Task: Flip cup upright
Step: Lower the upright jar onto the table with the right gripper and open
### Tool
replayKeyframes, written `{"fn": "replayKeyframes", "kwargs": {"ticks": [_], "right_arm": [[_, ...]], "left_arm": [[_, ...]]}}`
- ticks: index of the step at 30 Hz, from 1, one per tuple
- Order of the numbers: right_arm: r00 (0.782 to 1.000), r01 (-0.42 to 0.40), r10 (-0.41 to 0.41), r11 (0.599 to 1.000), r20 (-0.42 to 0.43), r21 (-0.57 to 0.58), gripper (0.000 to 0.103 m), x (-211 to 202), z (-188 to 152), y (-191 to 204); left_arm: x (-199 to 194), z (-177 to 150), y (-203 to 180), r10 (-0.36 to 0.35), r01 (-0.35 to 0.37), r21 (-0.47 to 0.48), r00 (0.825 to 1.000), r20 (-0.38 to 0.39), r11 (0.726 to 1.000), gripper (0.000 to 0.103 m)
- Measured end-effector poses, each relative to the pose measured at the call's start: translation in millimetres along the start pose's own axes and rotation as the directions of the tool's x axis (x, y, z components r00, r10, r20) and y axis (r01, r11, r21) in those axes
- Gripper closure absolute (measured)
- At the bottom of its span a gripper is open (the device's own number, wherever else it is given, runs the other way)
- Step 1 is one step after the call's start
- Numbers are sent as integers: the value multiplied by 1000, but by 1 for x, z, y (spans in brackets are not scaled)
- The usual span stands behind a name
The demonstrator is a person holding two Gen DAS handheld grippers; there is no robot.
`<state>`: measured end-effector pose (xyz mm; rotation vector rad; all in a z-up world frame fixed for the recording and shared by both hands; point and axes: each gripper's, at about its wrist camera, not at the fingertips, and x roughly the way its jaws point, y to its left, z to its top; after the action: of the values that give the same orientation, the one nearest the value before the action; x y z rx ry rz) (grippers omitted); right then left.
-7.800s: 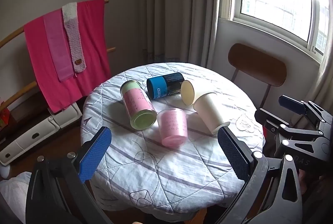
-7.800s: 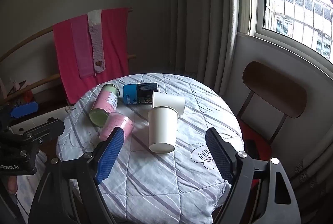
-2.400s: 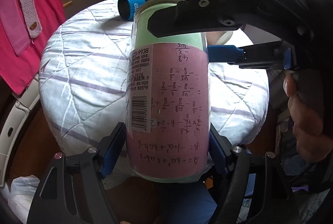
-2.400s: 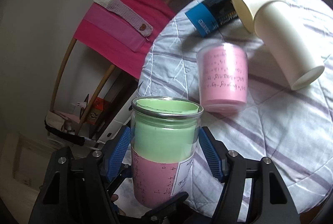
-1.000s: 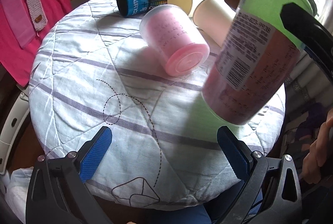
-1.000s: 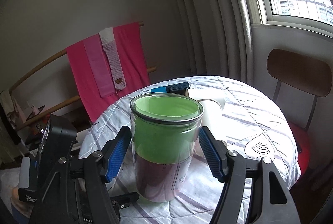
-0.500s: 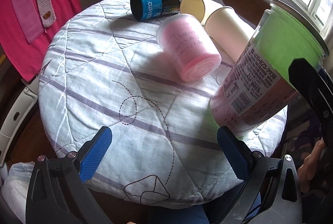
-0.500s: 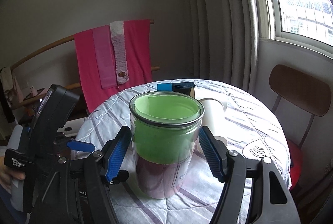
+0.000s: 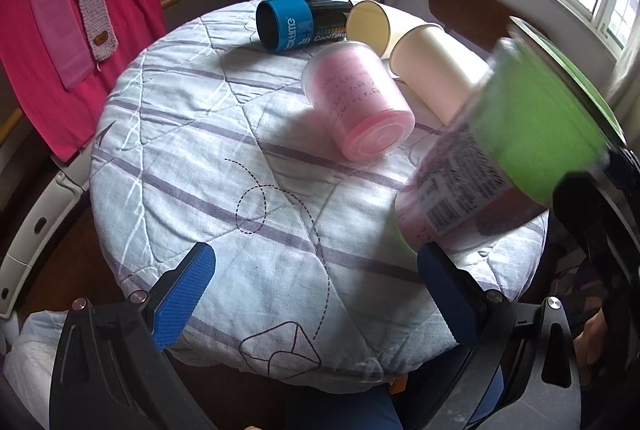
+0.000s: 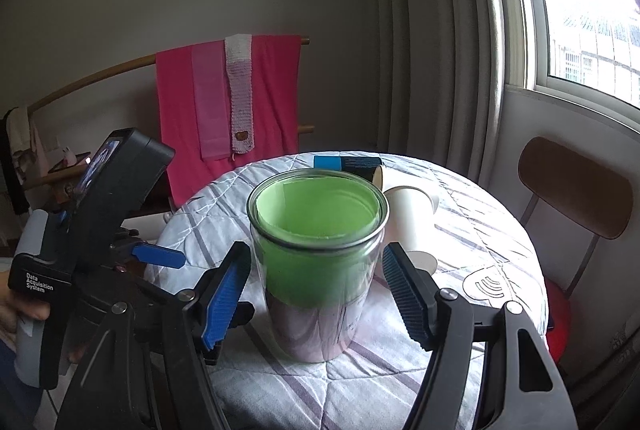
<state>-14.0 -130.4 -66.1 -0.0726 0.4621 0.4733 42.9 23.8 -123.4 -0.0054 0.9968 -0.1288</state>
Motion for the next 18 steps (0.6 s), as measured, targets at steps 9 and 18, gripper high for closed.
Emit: {"fn": "replayKeyframes", "kwargs": {"ticks": [9, 18], "right_arm": [[1000, 8, -8, 1000, 12, -3, 22, -10, 1, 1], [1000, 9, -9, 999, -2, 40, 22, -26, 9, -8]], "left_arm": [[-13, -1, -9, 22, -22, 11, 999, 35, 1000, 1], [-42, -3, -25, 68, -72, 42, 993, 92, 996, 1]]}}
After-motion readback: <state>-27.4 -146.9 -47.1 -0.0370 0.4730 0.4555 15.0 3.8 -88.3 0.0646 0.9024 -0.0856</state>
